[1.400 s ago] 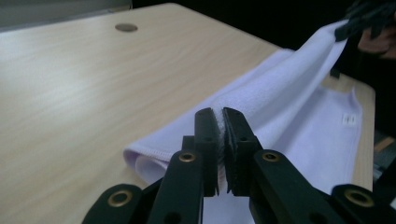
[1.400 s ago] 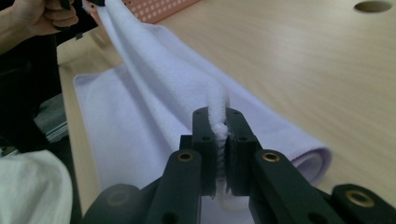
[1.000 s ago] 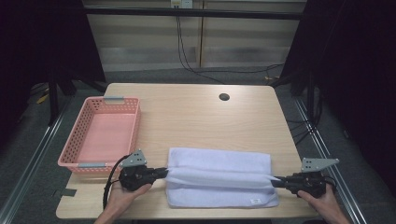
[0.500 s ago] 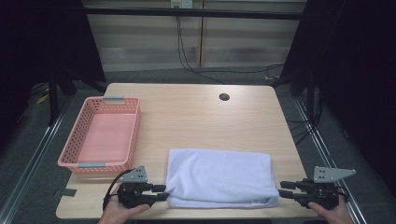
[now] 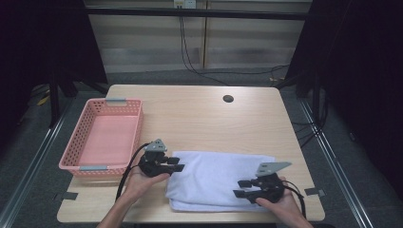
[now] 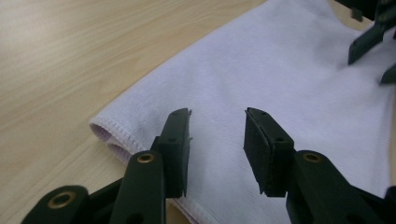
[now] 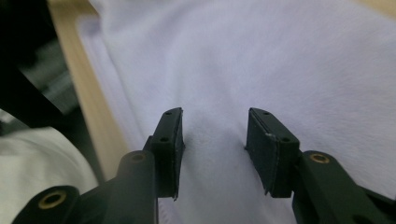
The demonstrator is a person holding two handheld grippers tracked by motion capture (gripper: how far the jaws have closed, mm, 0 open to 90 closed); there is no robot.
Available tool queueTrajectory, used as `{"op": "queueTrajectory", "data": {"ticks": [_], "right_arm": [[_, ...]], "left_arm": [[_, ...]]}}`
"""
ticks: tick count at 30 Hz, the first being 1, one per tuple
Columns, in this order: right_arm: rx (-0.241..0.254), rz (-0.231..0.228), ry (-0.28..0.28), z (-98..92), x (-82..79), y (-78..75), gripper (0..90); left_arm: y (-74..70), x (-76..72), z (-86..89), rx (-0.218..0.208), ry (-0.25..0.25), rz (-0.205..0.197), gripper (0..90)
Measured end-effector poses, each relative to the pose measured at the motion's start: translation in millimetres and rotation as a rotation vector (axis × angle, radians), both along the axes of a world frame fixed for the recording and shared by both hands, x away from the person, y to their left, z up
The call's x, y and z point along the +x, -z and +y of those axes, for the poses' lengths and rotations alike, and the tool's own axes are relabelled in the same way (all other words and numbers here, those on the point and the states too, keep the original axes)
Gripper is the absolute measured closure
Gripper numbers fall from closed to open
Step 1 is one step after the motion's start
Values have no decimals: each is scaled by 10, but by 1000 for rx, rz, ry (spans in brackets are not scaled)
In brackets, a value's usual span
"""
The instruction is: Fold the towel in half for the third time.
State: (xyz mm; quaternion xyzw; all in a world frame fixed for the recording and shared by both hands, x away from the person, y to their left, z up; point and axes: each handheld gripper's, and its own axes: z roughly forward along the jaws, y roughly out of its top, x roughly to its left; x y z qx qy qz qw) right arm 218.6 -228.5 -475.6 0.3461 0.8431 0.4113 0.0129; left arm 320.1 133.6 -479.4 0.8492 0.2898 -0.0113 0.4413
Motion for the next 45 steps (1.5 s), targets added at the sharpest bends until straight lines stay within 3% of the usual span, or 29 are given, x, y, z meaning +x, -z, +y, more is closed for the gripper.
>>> {"op": "queueTrajectory", "data": {"ticks": [3,4,6,8,11,13,15,17,19,20,21,23,24,29,33,36,39,41,42,45], "right_arm": [[-113,10,0,133,14,140,552],[-112,-10,-10,114,-4,143,553],[-113,-19,-2,25,-31,146,554],[-127,-30,8,-78,-55,147,554],[-156,-36,35,-194,-65,138,570],[-159,-35,44,-247,-83,134,567],[-157,-23,61,-271,-105,109,530],[-116,-30,63,-229,-140,66,499],[-44,-28,23,-100,-166,-2,489],[3,-26,-43,114,-160,-37,481],[3,-26,-43,114,-160,-37,481],[23,-24,-108,382,-138,-34,456],[26,1,-145,556,-114,-24,429],[37,14,-276,1128,-31,54,397],[28,4,-341,1451,-35,111,369],[-4,12,-364,1547,-62,192,315],[-29,-38,-365,1541,-126,213,323],[-64,-86,-393,1547,-145,213,363],[-86,-120,-392,1542,-154,213,455],[-61,-150,-385,1492,-143,245,505]], "left_arm": [[101,-43,-23,62,19,8,599],[125,-62,-13,73,23,15,586],[158,-113,3,51,7,33,554],[155,-176,-40,55,32,23,534],[134,-247,-103,51,71,49,498],[93,-290,-123,60,93,32,487],[56,-269,-105,38,68,18,481],[8,-183,-61,21,23,-3,497],[-24,-38,-8,-1,-31,-2,519],[-28,5,-3,7,-38,-2,523],[-21,55,6,16,-48,-12,523],[29,149,16,13,-82,3,521],[53,177,13,24,-81,0,510],[157,210,-4,48,-89,25,492],[208,192,11,49,-98,38,492],[196,188,31,48,-104,30,484],[196,200,49,40,-116,35,477],[197,210,62,32,-126,44,466],[195,211,66,31,-133,44,461],[195,209,65,32,-133,43,456]]}}
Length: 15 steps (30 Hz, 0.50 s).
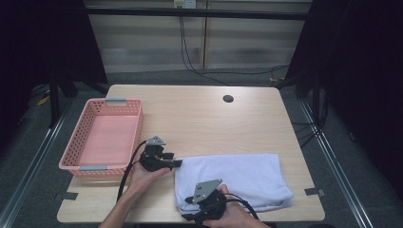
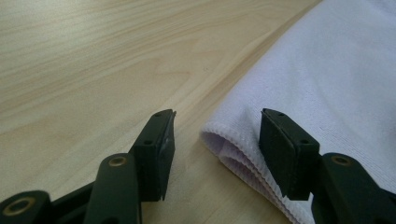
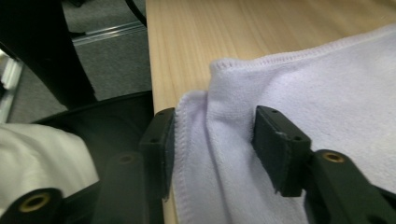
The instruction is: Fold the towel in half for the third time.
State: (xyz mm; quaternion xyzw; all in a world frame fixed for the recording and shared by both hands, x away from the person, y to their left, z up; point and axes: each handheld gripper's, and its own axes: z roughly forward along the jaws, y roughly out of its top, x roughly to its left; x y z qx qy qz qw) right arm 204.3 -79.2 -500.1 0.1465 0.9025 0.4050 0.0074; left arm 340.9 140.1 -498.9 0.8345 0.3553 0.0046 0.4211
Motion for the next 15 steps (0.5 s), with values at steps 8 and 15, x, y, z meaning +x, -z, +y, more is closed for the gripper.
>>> {"op": "queueTrajectory", "data": {"ticks": [8,15], "right_arm": [[-46,-96,6,37,-79,-7,565],[-55,-118,54,36,-70,-11,737]], "left_arm": [[19,-7,-10,21,-8,8,423],[26,-86,-62,39,52,3,596]]}}
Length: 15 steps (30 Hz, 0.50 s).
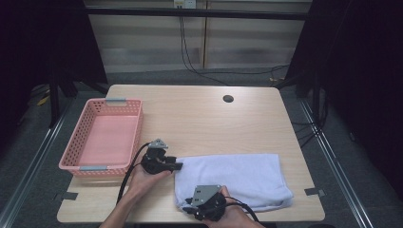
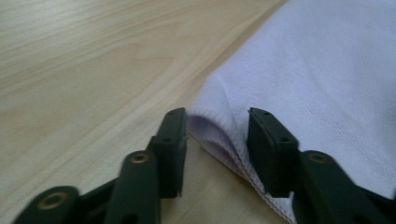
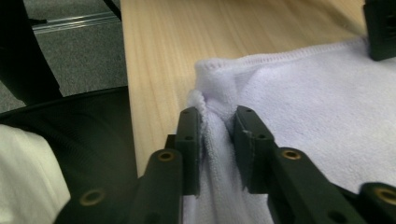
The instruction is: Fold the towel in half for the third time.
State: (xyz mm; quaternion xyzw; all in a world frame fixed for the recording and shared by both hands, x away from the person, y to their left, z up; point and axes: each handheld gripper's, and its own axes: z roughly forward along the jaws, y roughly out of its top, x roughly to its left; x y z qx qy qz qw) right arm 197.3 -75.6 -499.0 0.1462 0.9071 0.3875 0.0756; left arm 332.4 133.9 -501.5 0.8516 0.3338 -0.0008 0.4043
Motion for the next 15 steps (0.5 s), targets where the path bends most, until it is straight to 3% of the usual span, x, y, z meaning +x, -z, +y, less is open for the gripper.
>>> {"op": "queueTrajectory", "data": {"ticks": [3,4,7,11,15], "right_arm": [[11,28,28,-6,26,-4,773],[11,47,31,-8,45,-14,789],[33,124,56,-24,111,-41,798],[85,176,70,-83,209,-106,803],[147,177,82,-120,275,-261,804]], "left_arm": [[-4,7,-15,-33,16,30,787],[-7,24,-11,-45,15,34,812],[-41,56,3,-80,3,39,837],[-144,99,15,-122,-9,33,847],[-281,165,47,-201,-35,33,849]]}}
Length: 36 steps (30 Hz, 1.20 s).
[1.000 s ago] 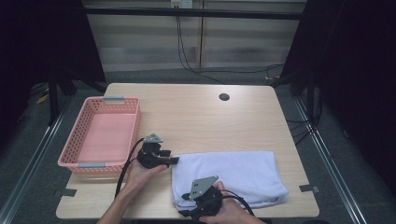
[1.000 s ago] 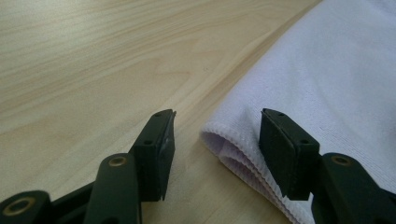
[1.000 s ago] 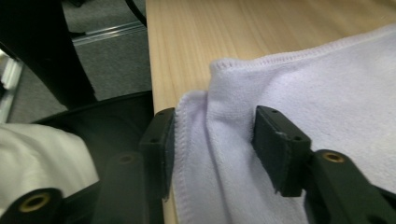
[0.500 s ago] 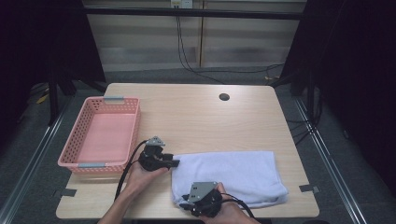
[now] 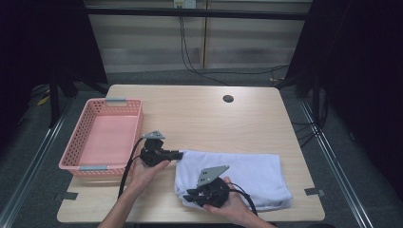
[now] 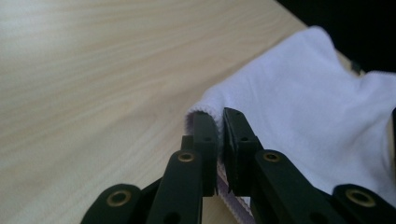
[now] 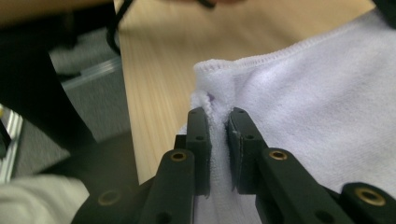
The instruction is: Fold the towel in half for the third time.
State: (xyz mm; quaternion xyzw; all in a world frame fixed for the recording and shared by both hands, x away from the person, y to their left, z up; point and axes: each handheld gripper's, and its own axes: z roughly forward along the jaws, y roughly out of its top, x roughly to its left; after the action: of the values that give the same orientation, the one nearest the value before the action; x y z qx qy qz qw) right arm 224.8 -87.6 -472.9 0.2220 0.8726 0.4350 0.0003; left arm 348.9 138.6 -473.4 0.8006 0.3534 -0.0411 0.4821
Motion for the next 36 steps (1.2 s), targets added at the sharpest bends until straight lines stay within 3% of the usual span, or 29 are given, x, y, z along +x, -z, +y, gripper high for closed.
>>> {"op": "queueTrajectory", "data": {"ticks": [5,10,16,19,22,27,36], "right_arm": [[94,-24,23,-50,116,-280,804],[152,-44,37,-8,218,-471,804],[249,-134,30,130,292,-881,805],[271,-178,36,181,291,-1014,805],[279,-177,42,170,274,-963,805],[269,-149,72,6,220,-758,805],[239,-124,160,-618,-7,-599,803]], "left_arm": [[-217,79,35,-13,-43,-41,851],[-488,158,84,-47,-73,-73,851],[-1020,182,141,-32,-98,-180,851],[-1164,159,111,20,-107,-223,850],[-1094,155,28,38,-88,-214,850],[-838,172,-199,44,-54,-179,846],[-711,130,-788,27,24,-158,839]]}}
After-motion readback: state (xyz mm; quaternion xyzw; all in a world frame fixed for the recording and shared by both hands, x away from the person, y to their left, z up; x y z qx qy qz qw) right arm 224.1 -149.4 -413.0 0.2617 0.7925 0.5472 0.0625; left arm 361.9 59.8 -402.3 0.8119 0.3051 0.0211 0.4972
